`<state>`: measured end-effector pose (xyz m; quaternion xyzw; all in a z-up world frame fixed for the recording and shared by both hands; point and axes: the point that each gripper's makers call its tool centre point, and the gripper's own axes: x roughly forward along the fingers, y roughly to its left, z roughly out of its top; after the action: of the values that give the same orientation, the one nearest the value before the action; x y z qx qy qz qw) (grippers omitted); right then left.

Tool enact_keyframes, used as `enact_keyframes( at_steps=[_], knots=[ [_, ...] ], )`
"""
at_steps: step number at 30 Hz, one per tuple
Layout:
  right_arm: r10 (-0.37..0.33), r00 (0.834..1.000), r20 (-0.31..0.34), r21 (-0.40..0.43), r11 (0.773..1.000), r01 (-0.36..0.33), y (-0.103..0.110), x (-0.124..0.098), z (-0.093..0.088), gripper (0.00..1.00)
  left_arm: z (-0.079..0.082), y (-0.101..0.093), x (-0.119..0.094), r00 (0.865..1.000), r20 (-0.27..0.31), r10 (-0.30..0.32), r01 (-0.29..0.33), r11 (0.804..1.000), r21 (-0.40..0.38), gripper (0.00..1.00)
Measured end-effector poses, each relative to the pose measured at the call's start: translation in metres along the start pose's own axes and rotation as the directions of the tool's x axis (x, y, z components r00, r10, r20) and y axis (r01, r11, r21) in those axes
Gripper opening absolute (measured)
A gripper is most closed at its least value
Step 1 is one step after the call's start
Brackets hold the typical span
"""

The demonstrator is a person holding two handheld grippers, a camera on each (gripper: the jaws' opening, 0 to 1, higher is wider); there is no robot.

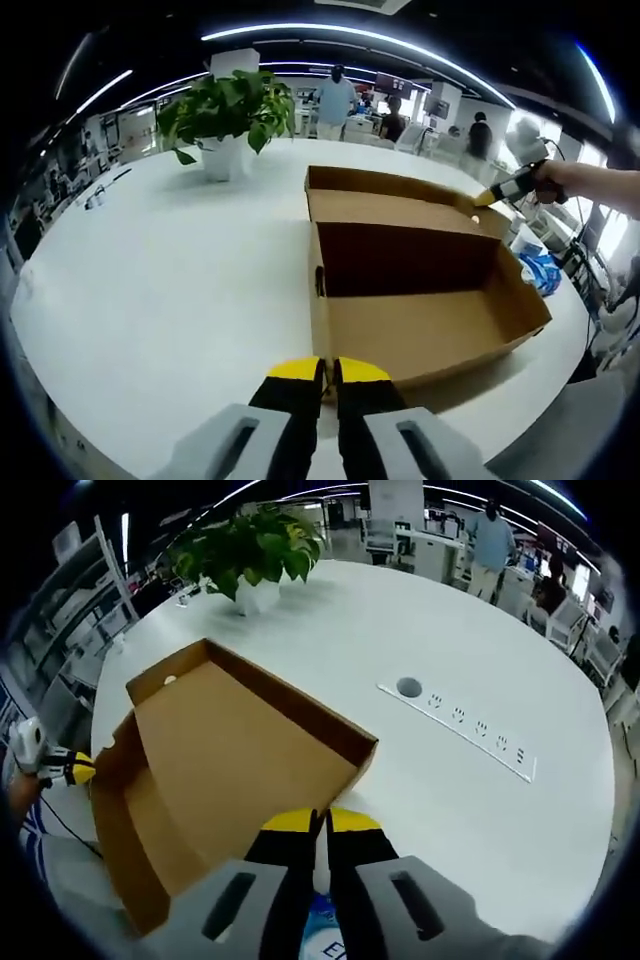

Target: Operate the shoe box by opening the lid, removing the specified soft item, and placing it in the target area until the item is outside and the box remains undamaged.

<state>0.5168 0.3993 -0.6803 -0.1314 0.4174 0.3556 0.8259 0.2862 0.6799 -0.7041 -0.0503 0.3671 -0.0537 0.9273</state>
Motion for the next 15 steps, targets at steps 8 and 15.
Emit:
enact_keyframes(
  at_steps=[8, 15],
  knots=[
    [-0.011, 0.999, 0.052, -0.036, 0.999, 0.013, 0.005, -0.013, 0.007, 0.01, 0.000, 0.000, 0.000, 1.000, 0.004, 0.000, 0.000, 1.000, -0.002, 0.04],
    [-0.017, 0.996, 0.091, -0.051, 0.998, 0.022, 0.007, -0.022, 0.013, 0.01, 0.000, 0.000, 0.000, 1.000, 0.002, -0.003, 0.003, 1.000, -0.002, 0.04]
  ],
)
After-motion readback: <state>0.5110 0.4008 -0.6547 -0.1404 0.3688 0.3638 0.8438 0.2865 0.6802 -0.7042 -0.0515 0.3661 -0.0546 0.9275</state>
